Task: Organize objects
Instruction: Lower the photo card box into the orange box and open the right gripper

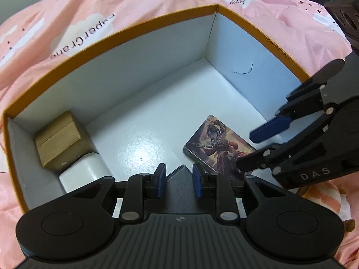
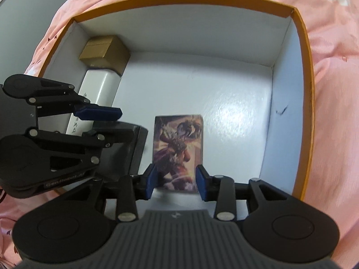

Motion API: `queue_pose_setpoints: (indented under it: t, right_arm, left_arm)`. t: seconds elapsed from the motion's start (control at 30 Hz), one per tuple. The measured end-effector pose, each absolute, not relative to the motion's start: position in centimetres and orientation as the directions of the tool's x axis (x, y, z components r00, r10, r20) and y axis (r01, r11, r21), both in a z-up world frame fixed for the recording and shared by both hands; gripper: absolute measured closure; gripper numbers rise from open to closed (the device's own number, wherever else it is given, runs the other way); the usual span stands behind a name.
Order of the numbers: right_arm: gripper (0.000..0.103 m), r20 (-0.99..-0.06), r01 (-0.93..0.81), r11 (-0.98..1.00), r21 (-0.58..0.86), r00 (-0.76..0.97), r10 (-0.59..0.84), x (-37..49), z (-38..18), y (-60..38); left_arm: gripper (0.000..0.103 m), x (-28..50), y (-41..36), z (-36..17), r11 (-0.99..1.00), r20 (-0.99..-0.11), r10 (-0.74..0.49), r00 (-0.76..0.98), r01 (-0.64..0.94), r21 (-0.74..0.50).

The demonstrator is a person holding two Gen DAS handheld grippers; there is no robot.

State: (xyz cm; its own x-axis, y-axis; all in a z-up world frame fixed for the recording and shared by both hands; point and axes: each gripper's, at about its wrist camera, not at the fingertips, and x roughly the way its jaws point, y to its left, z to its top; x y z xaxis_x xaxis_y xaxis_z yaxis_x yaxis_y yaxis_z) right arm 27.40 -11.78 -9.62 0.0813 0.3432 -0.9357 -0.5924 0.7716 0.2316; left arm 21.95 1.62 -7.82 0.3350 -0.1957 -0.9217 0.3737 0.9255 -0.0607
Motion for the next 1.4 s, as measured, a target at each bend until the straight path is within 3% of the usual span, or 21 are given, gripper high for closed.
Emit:
queue_pose_setpoints:
  t: [0.47, 0.6, 0.8, 0.87, 0.97, 1.2, 1.4]
  right_arm:
    - [0.061, -0.908, -0.586, 0.753, 0.3, 0.066, 0.413, 29.1, -10.8, -11.5]
    - [0.072, -0.889, -0.568, 0.734, 0.372, 0.01, 0.458, 29.1, -11.2, -11.5]
    - [0.078, -0.878, -0.577, 0.709, 0.406, -0.033, 0.477, 28.1, -11.4, -10.5]
    - [0.077, -0.882, -0.594, 0.712, 0.374, 0.01, 0.471, 27.9, -10.7, -10.7]
    - [0.054, -0.9, -0.619, 0.739, 0.264, 0.117, 0.42, 28.0, -9.8, -11.1]
    - [0.054, -0.907, -0.568, 0.766, 0.301, 0.077, 0.413, 29.1, -11.1, -11.9]
    - [0.06, -0.914, -0.592, 0.757, 0.276, 0.082, 0.397, 28.6, -11.2, -11.1]
  left_arm:
    - [0.069, 24.1, 3.3, -9.1, 0.937, -0.939, -0.273, 0.208, 0.278, -0.211]
    - [0.069, 23.5, 3.3, -9.2, 0.939, -0.929, -0.277, 0.245, 0.274, -0.207]
    - [0.071, 22.6, 3.7, -8.9, 0.946, -0.914, -0.279, 0.295, 0.246, -0.21]
    - [0.071, 22.3, 4.0, -8.7, 0.951, -0.909, -0.274, 0.313, 0.226, -0.209]
    - [0.071, 21.4, 4.5, -8.1, 0.964, -0.898, -0.249, 0.362, 0.178, -0.195]
    - [0.071, 20.6, 5.7, -7.8, 0.983, -0.884, -0.181, 0.43, 0.052, -0.176]
    - [0.071, 20.2, 6.2, -8.0, 0.981, -0.886, -0.186, 0.424, 0.022, -0.195]
